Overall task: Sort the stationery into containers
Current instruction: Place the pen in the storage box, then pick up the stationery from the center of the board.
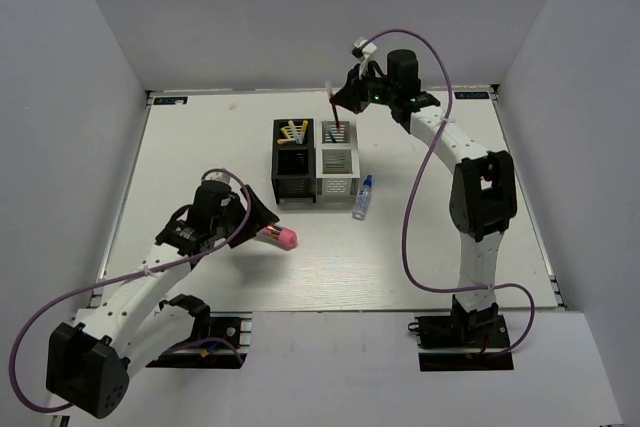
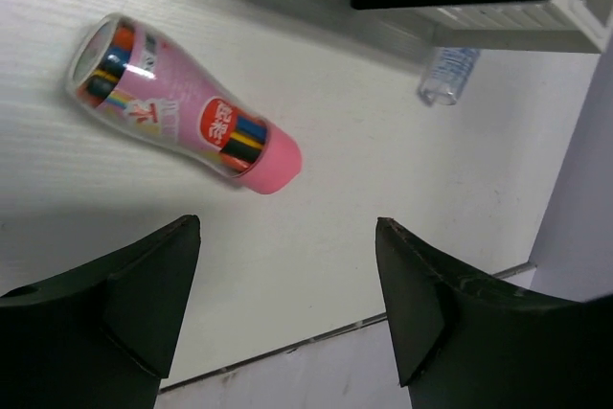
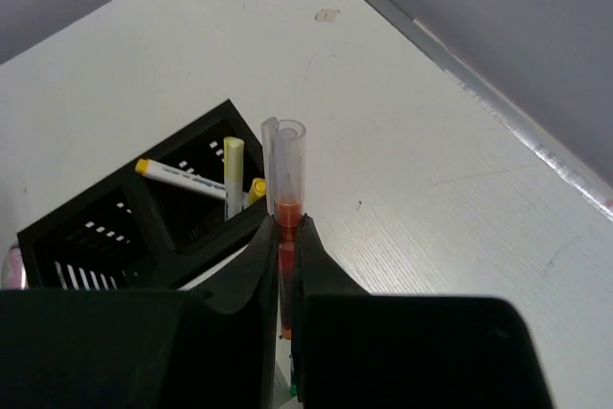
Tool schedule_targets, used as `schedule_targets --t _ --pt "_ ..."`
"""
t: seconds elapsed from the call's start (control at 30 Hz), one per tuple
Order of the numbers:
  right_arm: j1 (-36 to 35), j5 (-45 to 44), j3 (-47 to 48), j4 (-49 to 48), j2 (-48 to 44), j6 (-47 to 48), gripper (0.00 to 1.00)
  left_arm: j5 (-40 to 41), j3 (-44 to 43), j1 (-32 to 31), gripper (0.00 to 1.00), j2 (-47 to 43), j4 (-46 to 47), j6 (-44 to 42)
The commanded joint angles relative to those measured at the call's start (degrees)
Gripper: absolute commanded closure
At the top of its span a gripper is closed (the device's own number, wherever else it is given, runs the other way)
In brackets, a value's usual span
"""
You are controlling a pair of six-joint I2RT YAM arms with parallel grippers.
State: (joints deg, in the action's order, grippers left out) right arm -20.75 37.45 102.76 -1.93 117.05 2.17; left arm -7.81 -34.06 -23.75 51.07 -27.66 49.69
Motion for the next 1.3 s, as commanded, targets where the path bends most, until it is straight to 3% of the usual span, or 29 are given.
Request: schedule_targets --t 0.0,0.03,0.1,0.13,0.33,0.37,0.53,0.67,0.7,0.83,1.0,1.1,1.13,1.17,1.27 --pt "-0.52 -0.98 -5.70 -4.21 -2.35 1.60 1.00 2.54 -0.65 -0.16 0.15 1.13 -2.23 4.97" --pt "-0.43 -1.06 -6.16 -4.48 -2.71 1.95 0.99 2.54 -0.65 -0.16 0.14 1.14 -2.22 5.67" --pt "-0.43 -0.63 -6.69 -3.43 -2.54 3.35 0.85 3.85 -0.65 -0.16 0.12 2.71 -2.22 7.87" --pt "-0.43 -0.28 -6.70 -3.34 -2.88 3.45 0.68 3.86 -0.65 -0.16 0.12 3.42 -2.22 8.40" --pt "0.27 0.17 -7.31 -3.34 -7.09 2.31 0.24 6.84 -3.71 -0.16 0.12 9.83 -1.61 12.18" --pt "0.19 -0.27 -8.27 -3.60 -8.06 2.13 0.10 6.85 -4.34 -0.16 0.12 10.62 -2.48 12.18" --pt "1.50 -7.82 -12.32 0.58 -19.55 -1.73 0.10 11.41 -8.11 -0.16 0.19 16.50 -8.45 14.91" --pt "4.31 -5.11 -21.18 4.31 -27.83 -1.56 0.10 12.56 -8.83 -0.16 0.21 19.85 -9.08 15.61" --pt "4.84 -5.11 -28.68 4.66 -29.32 -1.30 0.10 12.56 -9.52 -0.68 0.21 20.55 -8.21 16.13" --pt "6.51 -5.54 -43.58 4.31 -39.26 -1.47 0.10 13.18 -11.81 -0.69 0.22 25.21 -10.30 18.77" --pt "7.65 -3.97 -53.78 4.92 -48.32 0.20 0.10 14.41 -10.76 -0.69 0.24 28.46 -4.88 21.67" --pt "8.01 -3.35 -55.82 7.73 -50.69 1.60 0.11 14.41 -13.04 -0.69 0.40 34.96 -4.59 21.68" --pt "8.18 -3.35 -56.70 8.43 -51.05 2.04 0.13 13.10 -13.74 -0.69 0.55 36.72 -5.64 21.68" --pt "8.27 -3.44 -57.14 9.92 -52.44 1.96 0.17 13.09 -14.27 -0.69 0.62 38.56 -6.35 21.68" --pt "8.71 -3.96 -59.51 13.08 -53.77 1.26 0.38 14.31 -13.58 -1.83 0.84 36.75 -6.97 20.81"
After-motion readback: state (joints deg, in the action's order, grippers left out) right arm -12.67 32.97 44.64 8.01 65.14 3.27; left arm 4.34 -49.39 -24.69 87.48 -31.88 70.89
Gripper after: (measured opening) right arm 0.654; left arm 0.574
